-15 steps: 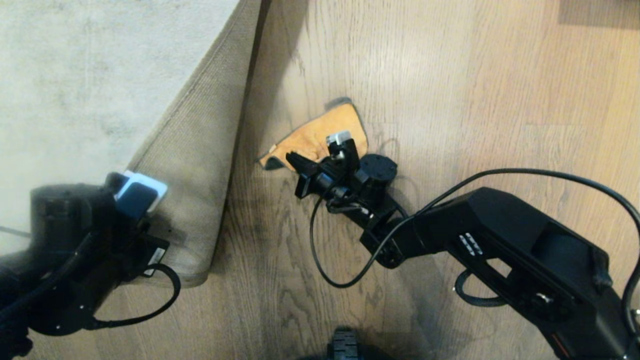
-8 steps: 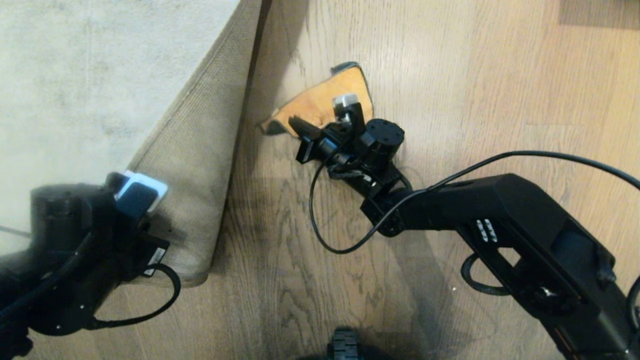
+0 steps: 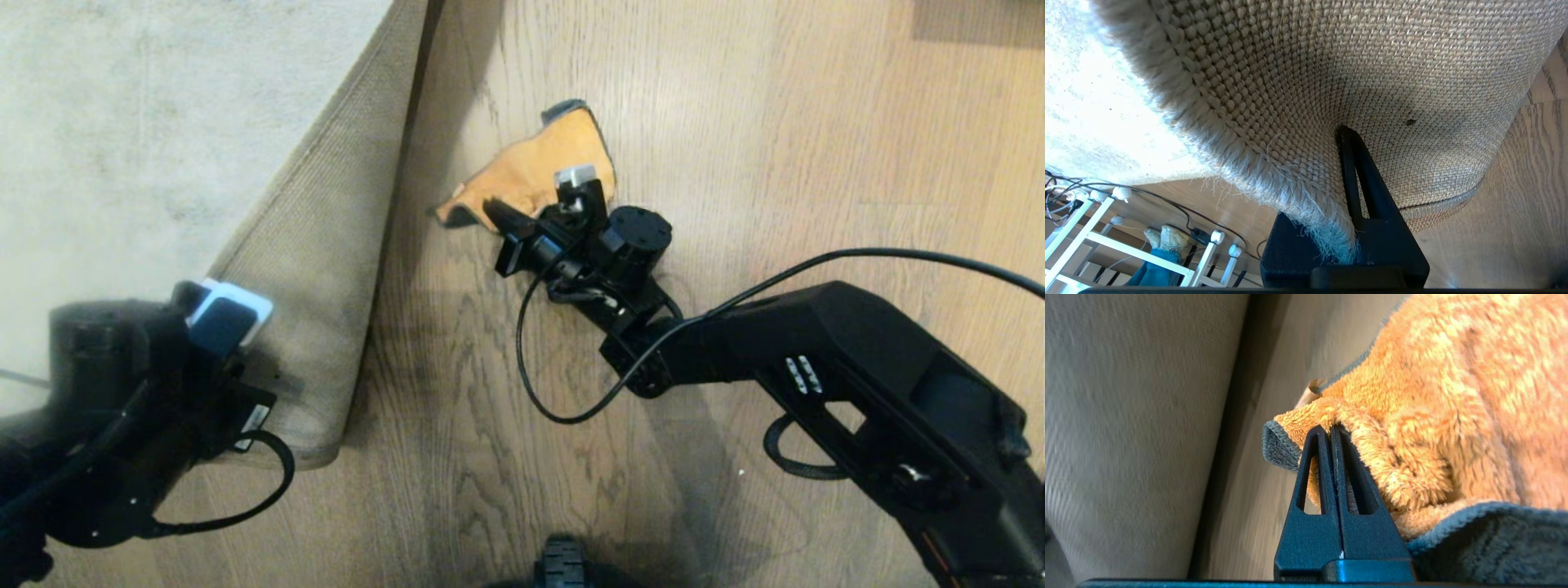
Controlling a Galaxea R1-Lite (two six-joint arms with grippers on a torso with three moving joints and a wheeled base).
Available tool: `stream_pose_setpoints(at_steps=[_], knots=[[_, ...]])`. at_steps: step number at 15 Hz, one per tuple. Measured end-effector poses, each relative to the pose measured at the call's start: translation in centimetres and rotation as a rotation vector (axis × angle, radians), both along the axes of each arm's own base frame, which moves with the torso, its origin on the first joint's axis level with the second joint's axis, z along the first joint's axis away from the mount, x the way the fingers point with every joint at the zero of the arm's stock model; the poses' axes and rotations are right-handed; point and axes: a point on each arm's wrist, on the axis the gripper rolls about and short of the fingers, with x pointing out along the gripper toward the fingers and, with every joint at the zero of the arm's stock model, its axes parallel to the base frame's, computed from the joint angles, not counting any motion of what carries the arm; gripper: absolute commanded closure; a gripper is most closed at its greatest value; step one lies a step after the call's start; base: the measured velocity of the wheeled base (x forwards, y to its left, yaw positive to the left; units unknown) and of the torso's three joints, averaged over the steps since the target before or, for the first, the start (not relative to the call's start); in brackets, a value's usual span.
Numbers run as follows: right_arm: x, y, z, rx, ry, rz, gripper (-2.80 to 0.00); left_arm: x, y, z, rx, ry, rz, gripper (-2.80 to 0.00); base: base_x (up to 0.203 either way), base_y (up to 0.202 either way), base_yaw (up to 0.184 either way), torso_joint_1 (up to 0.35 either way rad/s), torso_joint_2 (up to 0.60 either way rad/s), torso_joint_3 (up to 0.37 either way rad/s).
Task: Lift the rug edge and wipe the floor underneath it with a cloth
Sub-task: Wipe the floor under the carpet with a rag
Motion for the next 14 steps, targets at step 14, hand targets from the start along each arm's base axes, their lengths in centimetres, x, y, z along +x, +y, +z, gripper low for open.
stream_pose_setpoints(at_steps=[14], knots=[[-9.1,-4.2,-11.2,-0.212,0.231,0.042,0.0,0.0,0.0,0.0,0.0,0.001,-0.001,0.0,0.0,0.0,0.0,0.0,0.0,0.0]])
